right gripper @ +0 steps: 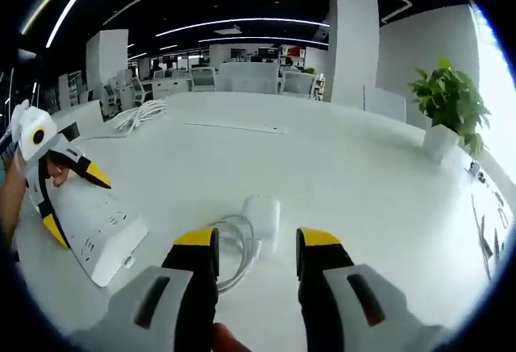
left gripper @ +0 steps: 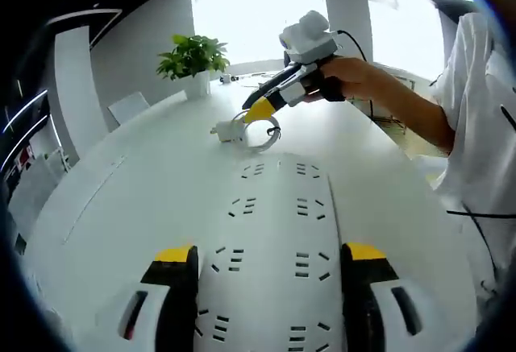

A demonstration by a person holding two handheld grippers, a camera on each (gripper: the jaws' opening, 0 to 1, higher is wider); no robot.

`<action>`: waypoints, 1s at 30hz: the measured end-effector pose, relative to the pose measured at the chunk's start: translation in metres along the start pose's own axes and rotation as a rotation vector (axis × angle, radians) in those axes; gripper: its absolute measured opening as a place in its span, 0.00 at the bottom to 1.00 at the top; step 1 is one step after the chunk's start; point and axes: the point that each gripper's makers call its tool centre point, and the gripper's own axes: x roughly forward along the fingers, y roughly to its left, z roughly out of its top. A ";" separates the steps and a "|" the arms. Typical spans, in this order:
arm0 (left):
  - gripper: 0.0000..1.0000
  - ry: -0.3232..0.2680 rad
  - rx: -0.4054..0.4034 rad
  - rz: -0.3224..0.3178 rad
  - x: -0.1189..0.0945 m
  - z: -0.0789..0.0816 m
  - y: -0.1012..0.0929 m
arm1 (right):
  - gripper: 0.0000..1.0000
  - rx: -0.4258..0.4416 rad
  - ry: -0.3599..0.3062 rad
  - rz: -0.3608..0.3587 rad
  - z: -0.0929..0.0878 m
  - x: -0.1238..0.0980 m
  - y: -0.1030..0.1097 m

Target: Straighten the power strip on the desk, plug the charger into it

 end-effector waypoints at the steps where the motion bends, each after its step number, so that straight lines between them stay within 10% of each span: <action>1: 0.73 0.000 0.000 0.000 0.000 0.000 0.000 | 0.38 -0.032 0.017 -0.020 -0.003 0.003 -0.001; 30: 0.73 -0.009 0.001 0.001 0.001 0.002 0.000 | 0.23 0.139 -0.067 -0.061 0.002 0.028 -0.016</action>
